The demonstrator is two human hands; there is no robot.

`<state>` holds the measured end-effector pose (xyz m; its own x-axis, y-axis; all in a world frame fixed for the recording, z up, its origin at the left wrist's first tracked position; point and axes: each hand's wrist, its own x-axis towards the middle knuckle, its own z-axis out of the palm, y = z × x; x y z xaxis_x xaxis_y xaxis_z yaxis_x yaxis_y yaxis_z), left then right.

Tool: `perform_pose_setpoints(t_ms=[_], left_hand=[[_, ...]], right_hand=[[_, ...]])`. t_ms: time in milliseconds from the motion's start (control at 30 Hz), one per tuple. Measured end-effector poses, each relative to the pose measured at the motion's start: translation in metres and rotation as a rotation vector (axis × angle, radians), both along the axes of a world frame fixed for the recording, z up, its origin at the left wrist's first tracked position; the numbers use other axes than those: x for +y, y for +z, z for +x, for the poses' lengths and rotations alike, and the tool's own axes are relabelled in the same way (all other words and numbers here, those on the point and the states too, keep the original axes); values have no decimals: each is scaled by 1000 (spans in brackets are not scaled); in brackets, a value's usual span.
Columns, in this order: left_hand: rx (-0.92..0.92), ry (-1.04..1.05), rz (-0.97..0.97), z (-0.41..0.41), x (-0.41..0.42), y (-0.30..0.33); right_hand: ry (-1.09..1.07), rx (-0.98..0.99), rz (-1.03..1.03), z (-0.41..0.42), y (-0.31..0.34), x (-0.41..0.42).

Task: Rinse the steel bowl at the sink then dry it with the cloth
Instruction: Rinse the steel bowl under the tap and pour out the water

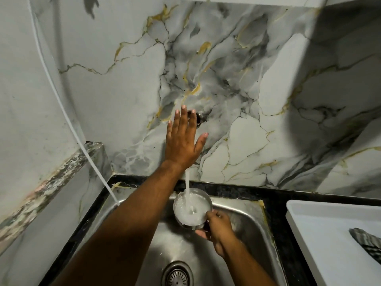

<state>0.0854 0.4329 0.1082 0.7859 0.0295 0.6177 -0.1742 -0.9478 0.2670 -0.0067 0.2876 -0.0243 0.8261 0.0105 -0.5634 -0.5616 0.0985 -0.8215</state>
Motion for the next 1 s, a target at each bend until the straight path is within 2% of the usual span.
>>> perform_pose_setpoints(t_ms=[333,467,767,867,1000], left_hand=[[24,349,325,23,-28,-1],[6,315,410,21,-28,-3],[-45,182,344,13,-23,0],[-65,178,331,13,-23,-1],[-83,169,317,12,-22,1]], right_hand=[[62,-1,65,19,-13,-6],[126,-32,119,19,-5,8],[136,17,116,-33,-26,-39],[104,8,72,-25,-22,-61],[86,-26,116,-7,-6,-57]])
